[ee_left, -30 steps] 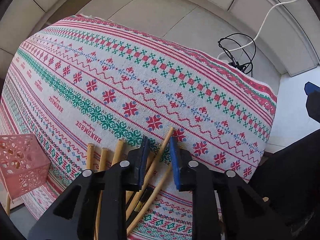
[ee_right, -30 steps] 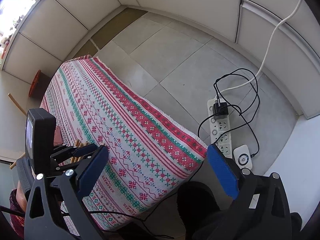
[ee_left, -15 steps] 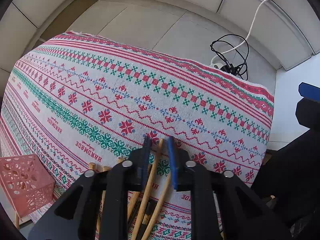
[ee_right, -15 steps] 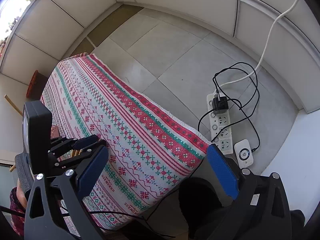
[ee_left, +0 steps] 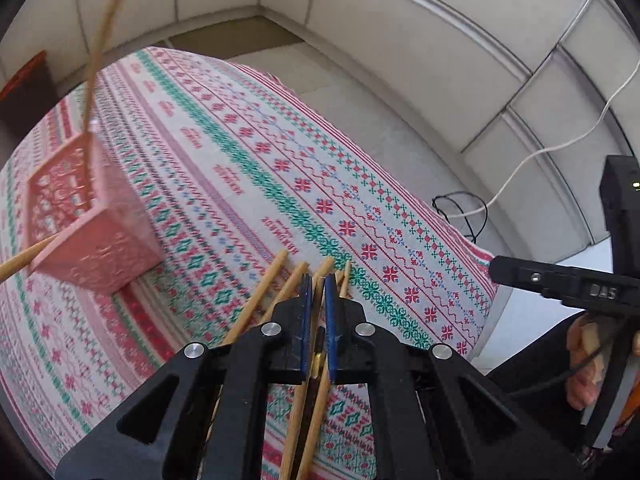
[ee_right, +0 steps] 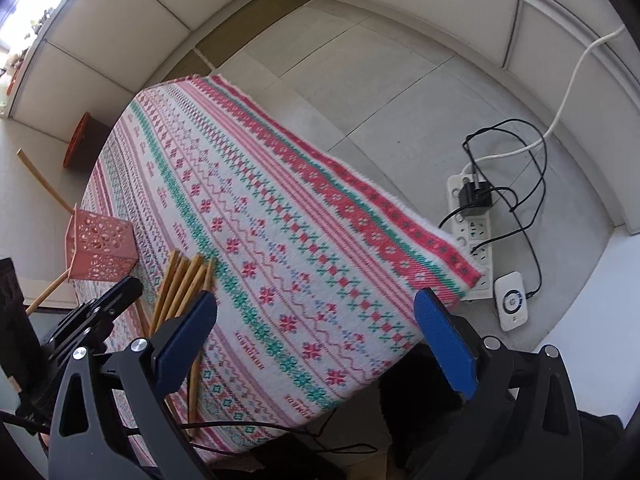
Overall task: Organize utensils
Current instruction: 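Move both tools back to the pile and grasp a chopstick with the left tool, then grasp a chopstick with the right tool while the left tool lifts its chopstick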
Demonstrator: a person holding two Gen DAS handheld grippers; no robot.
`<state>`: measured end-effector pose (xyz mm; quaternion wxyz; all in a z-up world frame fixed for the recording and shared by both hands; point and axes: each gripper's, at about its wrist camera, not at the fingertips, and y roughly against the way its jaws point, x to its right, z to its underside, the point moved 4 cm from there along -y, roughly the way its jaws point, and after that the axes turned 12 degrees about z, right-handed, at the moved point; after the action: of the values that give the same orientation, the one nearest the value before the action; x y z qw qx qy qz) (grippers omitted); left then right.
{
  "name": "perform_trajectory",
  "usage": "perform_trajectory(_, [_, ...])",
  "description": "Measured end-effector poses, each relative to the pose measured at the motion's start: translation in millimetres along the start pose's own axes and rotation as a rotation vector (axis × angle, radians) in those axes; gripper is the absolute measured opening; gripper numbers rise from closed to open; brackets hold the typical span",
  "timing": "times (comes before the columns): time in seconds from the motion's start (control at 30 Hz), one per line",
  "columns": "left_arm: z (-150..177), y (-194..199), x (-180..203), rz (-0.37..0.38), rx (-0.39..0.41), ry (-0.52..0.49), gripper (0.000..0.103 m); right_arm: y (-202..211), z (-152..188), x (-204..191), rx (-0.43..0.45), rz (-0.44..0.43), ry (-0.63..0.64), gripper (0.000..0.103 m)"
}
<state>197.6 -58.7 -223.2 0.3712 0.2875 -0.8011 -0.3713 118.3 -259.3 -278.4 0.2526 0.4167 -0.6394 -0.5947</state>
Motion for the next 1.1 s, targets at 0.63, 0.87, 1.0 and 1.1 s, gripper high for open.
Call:
perform_trajectory(0.63, [80,148,-20,-0.076,0.318,0.082,0.004,-60,17,-107,-0.154,0.085,-0.021,0.036])
perform_trajectory(0.87, [91,133,-44,-0.077,0.244,0.165,0.005,-70,20,-128,-0.145,0.178,0.017,0.024])
perform_trajectory(1.0, [95,110,-67,-0.059,0.164,0.288,0.007,-72,17,-132,-0.134,0.191,-0.008,0.008])
perform_trajectory(1.1, [89,87,-77,-0.04,0.119,0.346,0.011,-69,13,-122,-0.122,0.133,-0.06,0.006])
